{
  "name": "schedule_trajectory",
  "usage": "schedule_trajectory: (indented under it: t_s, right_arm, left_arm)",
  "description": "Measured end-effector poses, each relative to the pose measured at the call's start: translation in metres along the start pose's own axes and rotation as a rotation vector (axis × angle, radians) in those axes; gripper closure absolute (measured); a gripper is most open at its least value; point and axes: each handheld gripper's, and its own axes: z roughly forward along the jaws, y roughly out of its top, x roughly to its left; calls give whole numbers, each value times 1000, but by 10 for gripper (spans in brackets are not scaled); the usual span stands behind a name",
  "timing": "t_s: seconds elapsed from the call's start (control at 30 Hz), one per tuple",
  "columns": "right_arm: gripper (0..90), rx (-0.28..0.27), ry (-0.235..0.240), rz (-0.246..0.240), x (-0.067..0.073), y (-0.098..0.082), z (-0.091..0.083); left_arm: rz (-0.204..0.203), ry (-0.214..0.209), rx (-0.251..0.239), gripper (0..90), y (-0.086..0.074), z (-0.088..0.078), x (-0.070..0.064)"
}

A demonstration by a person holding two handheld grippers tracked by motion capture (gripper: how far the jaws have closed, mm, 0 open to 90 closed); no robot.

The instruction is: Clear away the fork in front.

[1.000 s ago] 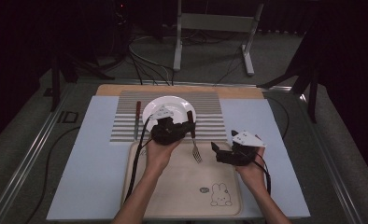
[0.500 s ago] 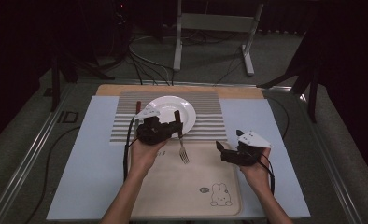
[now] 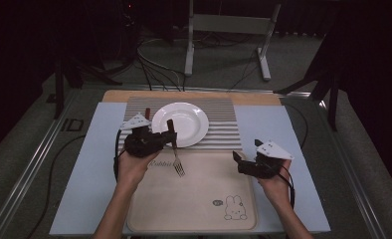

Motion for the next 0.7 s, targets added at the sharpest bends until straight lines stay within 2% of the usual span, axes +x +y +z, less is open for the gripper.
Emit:
schedule_trajectory:
  t_s: [0.3,0.53,0.7]
  right_arm:
    - [110,-1,-3,-5,-1,-1,-4]
    - [110,-1,0,-7,-1,-1,-5]
    - [110,3,-3,-10,-2,-2,-7]
  left_arm:
    - [-6,2,18,805,-3,-22,11]
    - [-13,-6,28,805,-5,-39,13]
    - [-3,2,69,805,-11,-51,12]
